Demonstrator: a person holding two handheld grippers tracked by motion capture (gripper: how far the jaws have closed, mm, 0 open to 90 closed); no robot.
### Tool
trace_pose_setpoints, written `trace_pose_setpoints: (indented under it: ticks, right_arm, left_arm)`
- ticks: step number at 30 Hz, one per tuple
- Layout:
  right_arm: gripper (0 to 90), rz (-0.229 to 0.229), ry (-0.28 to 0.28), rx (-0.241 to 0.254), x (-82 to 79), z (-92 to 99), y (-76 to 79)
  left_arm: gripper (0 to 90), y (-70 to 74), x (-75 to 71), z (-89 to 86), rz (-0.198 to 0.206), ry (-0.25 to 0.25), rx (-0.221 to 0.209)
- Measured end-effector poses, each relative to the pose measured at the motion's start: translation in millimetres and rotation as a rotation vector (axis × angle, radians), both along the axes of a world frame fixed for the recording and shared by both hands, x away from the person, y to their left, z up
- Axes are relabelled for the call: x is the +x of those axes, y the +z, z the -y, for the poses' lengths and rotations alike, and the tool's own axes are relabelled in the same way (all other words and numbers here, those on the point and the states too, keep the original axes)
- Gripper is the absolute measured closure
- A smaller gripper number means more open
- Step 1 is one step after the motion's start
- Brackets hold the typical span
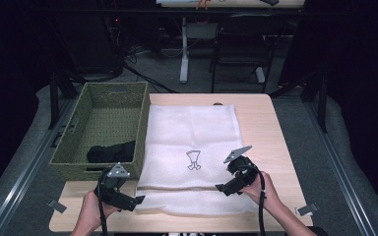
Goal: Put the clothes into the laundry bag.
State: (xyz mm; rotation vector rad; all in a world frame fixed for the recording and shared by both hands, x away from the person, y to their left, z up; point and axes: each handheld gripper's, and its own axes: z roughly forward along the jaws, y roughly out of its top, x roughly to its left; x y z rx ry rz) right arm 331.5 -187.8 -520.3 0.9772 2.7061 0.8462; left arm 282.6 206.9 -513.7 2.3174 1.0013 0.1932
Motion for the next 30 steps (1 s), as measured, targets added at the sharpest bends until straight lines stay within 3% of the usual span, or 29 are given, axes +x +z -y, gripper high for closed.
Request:
trace_pose_setpoints:
  ticks: [10,14,19,30]
  right_arm:
    - [6.7,-0.016,0.050,-0.020,8.4,-26.3,-5.8]
    - [10.9,-0.011,0.079,-0.034,13.4,-37.6,-10.4]
    - [14.8,-0.041,0.101,-0.056,17.1,-53.5,-18.5]
    - [34.0,-0.067,0.139,-0.136,25.5,-72.8,-35.6]
  left_arm:
    - [0.2,-2.5,1.9,1.3,-0.003,-0.008,-0.008]
    - [0.2,-3.5,2.6,2.0,0.000,-0.018,-0.001]
    - [0.2,-5.3,3.3,4.7,-0.001,-0.027,0.007]
    - [0.3,-8.2,5.5,7.1,-0.009,-0.040,0.018]
